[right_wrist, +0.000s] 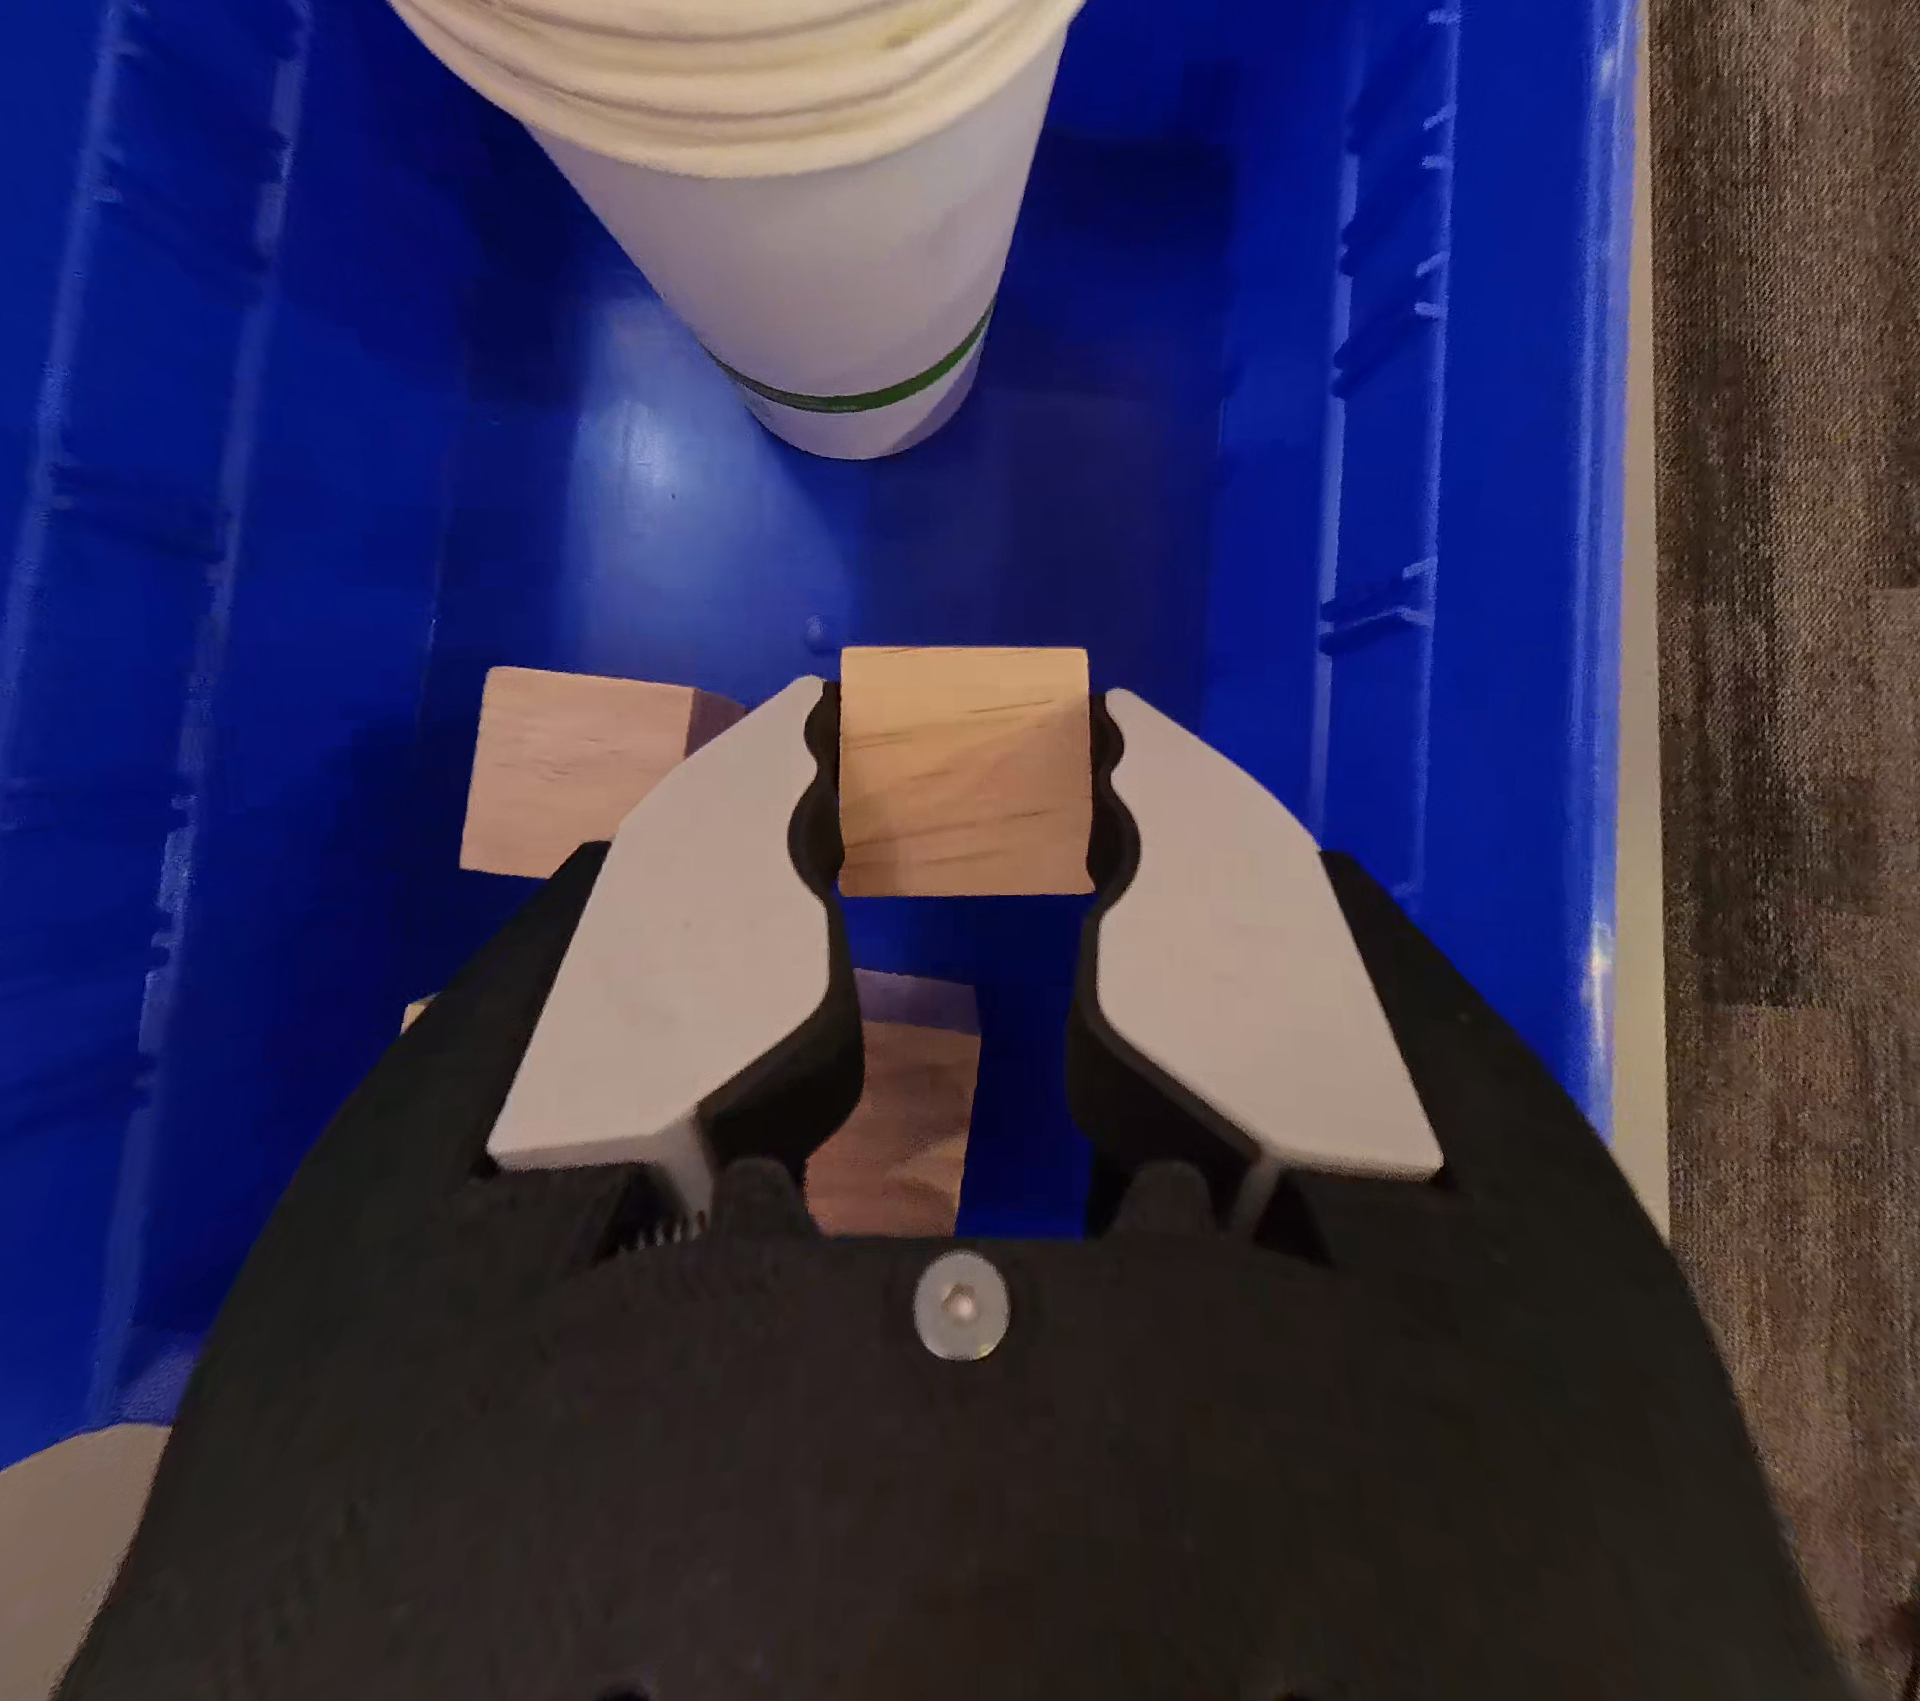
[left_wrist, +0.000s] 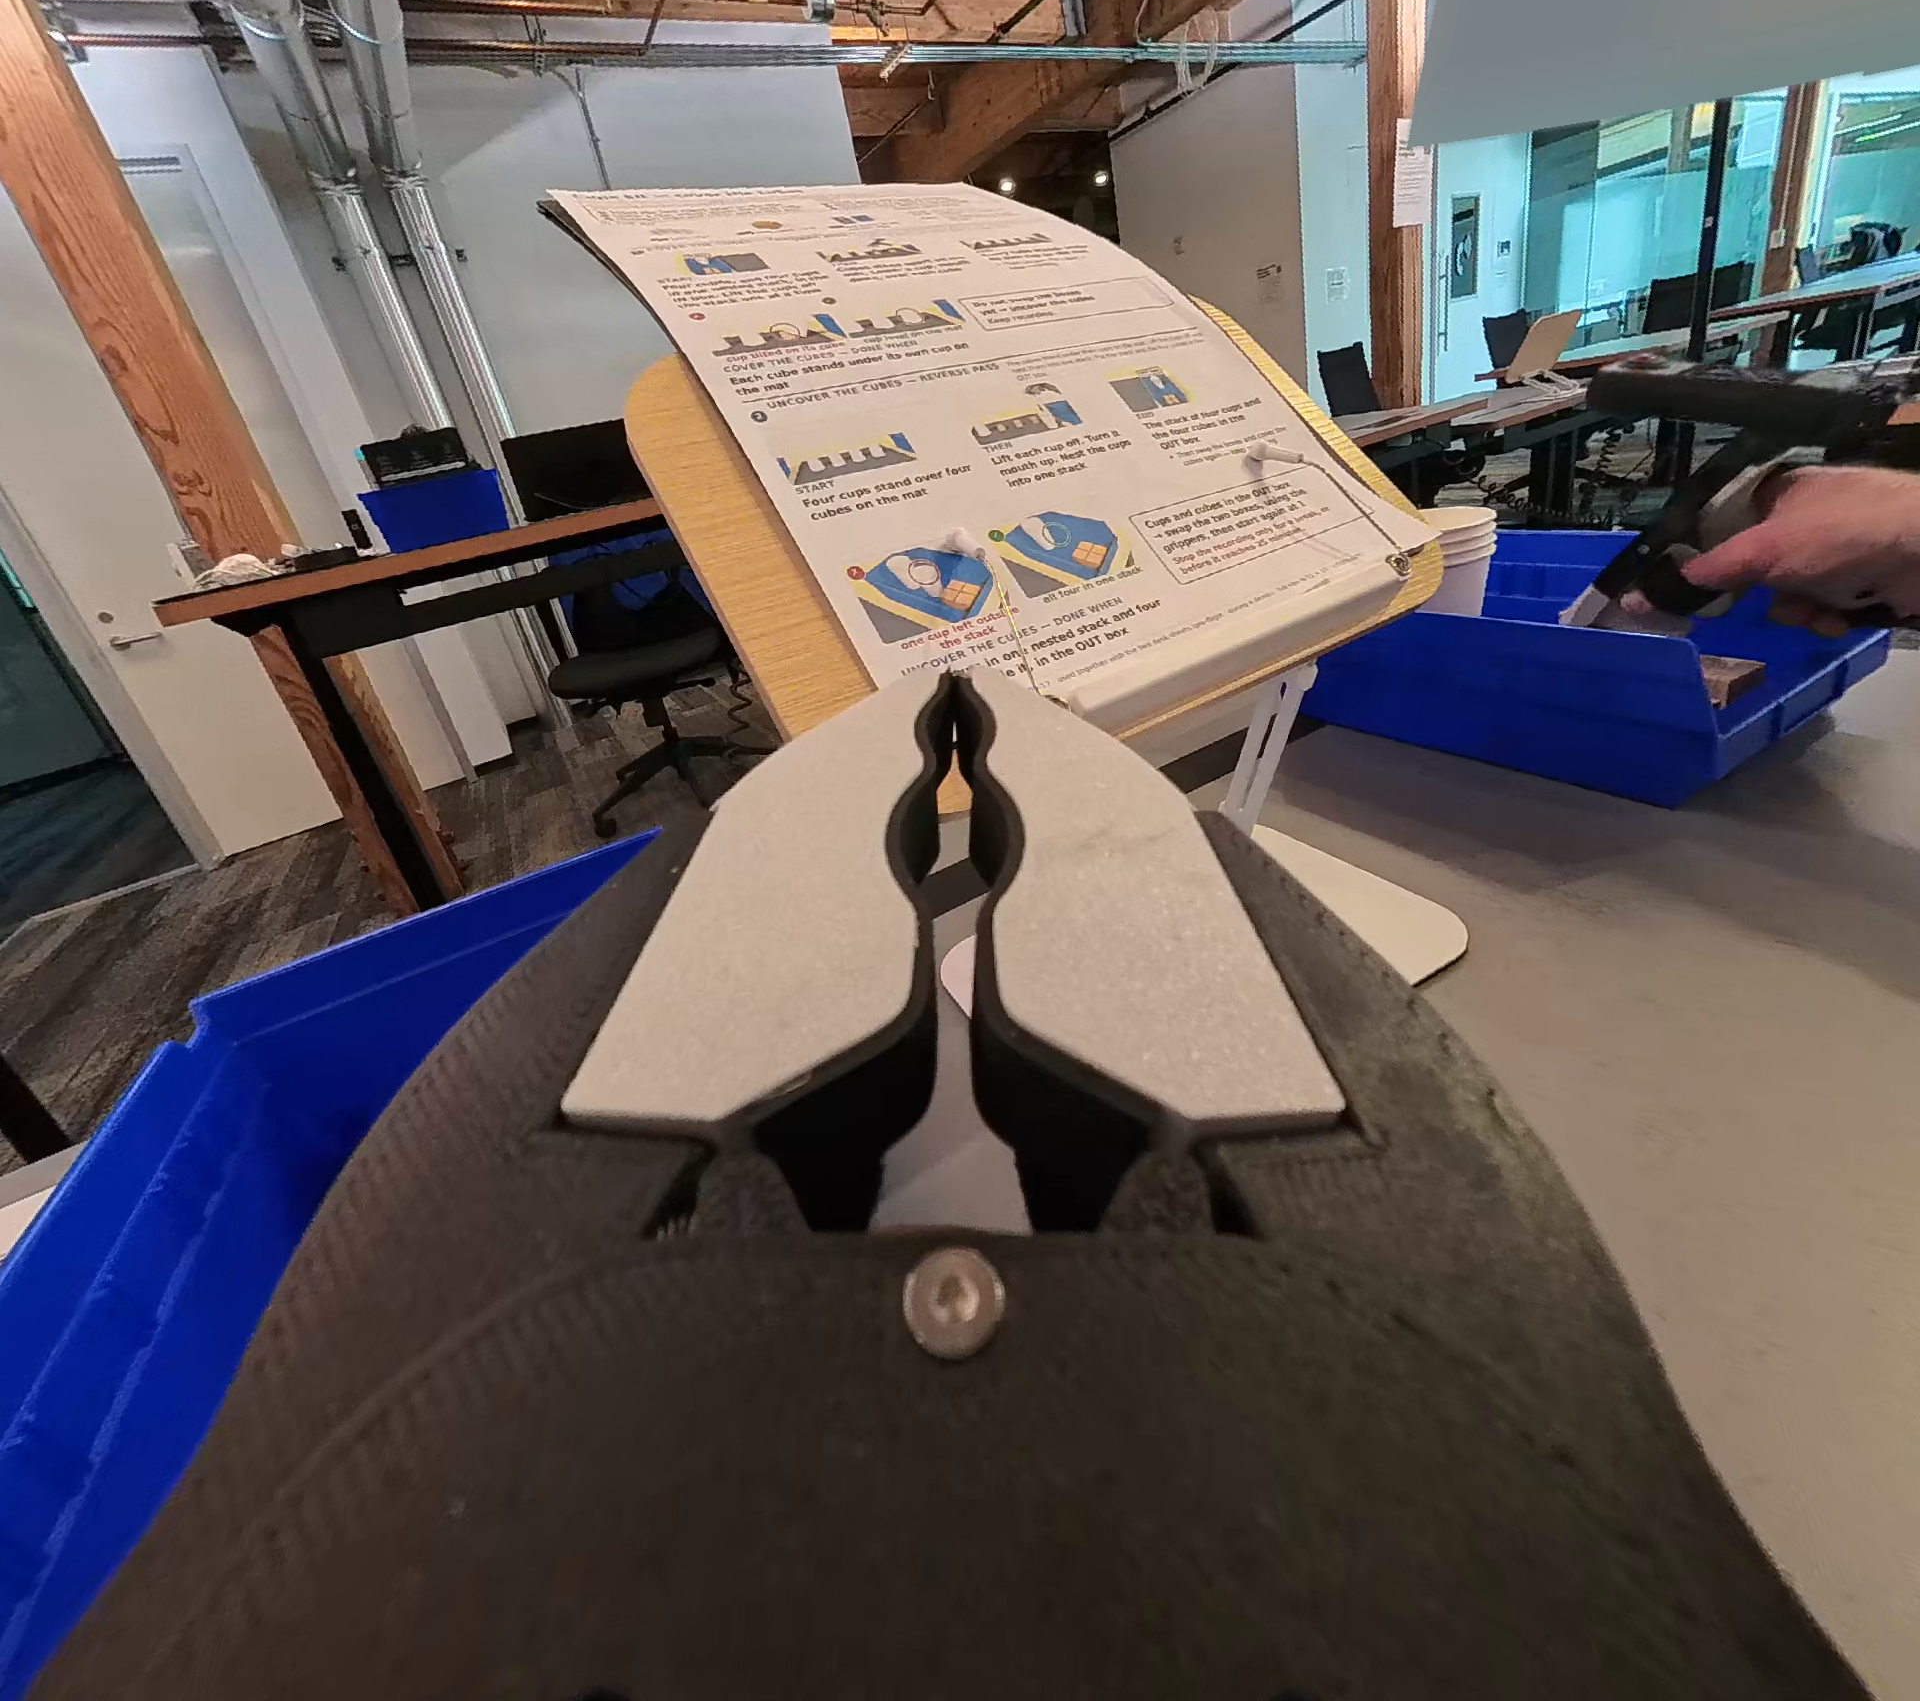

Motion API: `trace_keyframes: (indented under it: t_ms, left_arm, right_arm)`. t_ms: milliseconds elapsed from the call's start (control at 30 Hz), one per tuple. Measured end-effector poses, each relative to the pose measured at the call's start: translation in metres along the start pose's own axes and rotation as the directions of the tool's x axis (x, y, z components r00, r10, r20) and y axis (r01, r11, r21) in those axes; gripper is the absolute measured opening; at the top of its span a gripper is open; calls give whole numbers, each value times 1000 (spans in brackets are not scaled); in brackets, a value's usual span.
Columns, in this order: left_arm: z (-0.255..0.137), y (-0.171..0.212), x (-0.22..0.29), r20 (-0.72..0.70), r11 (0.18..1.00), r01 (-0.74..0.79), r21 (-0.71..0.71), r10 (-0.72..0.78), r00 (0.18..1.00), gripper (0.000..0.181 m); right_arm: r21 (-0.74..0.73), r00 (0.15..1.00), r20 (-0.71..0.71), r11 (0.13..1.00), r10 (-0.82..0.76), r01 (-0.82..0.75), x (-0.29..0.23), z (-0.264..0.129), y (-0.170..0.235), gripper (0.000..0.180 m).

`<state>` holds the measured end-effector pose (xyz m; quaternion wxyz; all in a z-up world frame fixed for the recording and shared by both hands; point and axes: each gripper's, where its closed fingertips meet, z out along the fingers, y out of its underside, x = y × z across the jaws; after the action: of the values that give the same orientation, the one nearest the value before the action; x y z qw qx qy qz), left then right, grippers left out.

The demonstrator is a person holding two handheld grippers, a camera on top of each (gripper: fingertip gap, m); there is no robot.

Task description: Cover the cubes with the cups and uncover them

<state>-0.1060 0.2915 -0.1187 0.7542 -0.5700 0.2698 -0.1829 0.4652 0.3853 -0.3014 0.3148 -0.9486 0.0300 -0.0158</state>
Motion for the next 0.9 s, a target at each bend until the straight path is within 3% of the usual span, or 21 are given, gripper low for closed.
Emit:
trace_keyframes:
  t_ms: [333,433,533,700,900]
  left_arm:
    - [0,-1,1,-7,1000,1,1,-1,1000,0]
    - [0,-1,2,-8,1000,-1,0,1,1000,0]
    - [0,0,1,-7,1000,-1,-2,1,1000,0]
    - [1,1,1,-7,1000,1,-7,-1,1000,0]
    - [6,5,8,-24,1000,-12,-25,11,1000,0]
  right_arm:
    - [-106,1000,12,994,4,-2,-5,17,13,46]
    - [-97,1000,6,995,-10,11,-6,9,8,66]
    - [-9,999,-8,999,-49,49,-10,-21,-11,59]
    - [228,989,-23,962,-146,148,-27,-106,-42,41]
    - [443,950,-30,848,-311,291,-74,-182,-20,3]
